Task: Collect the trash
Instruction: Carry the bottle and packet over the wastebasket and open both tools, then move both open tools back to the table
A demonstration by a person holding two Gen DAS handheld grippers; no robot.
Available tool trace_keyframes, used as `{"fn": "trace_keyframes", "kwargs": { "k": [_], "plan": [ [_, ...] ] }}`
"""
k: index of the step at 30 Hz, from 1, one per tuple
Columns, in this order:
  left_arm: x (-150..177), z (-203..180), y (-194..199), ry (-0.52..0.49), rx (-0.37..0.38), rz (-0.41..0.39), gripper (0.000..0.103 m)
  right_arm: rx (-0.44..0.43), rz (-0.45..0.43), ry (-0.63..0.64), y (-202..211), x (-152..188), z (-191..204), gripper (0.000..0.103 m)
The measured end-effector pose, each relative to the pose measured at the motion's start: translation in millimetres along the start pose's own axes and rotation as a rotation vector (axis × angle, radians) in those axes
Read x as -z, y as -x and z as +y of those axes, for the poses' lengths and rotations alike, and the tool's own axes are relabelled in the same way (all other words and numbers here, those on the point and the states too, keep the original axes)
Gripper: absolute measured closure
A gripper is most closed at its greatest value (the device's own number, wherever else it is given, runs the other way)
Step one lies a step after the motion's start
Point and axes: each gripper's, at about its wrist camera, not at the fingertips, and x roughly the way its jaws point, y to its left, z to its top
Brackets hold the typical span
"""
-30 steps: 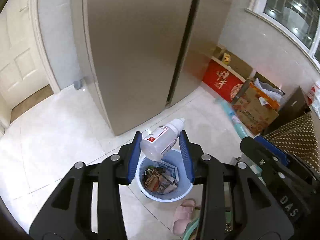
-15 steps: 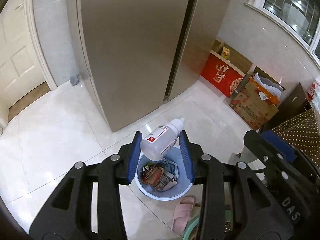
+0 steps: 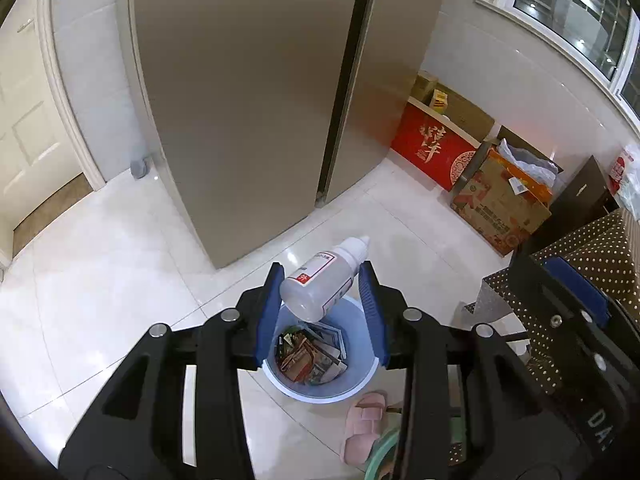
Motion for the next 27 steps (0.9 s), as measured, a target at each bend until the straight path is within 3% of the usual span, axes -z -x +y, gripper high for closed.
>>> {"fn": "trace_keyframes", "kwargs": {
  "k": [6,9,19,27],
  "plan": [
    [-6,-10,1,-0.011,-0.006,-0.017,0.063,0.013,-0.024,-0.027,6,-3,-8,0.051],
    [-8,-10,5,0.010,-0.022,-0.028,0.035,0.023,-0.030,-0.035,8,-4,-11,0.051],
    [-7,-22,29,-0.018,-0.015,-0.056,0.034,0.023,-0.052,-0.046,31,-6,-19,0.051],
    [-4,-50,72,-0.062,0.034,-0.113,0.034,0.046,-0.104,-0.060,77,-8,-37,0.051]
  ]
}}
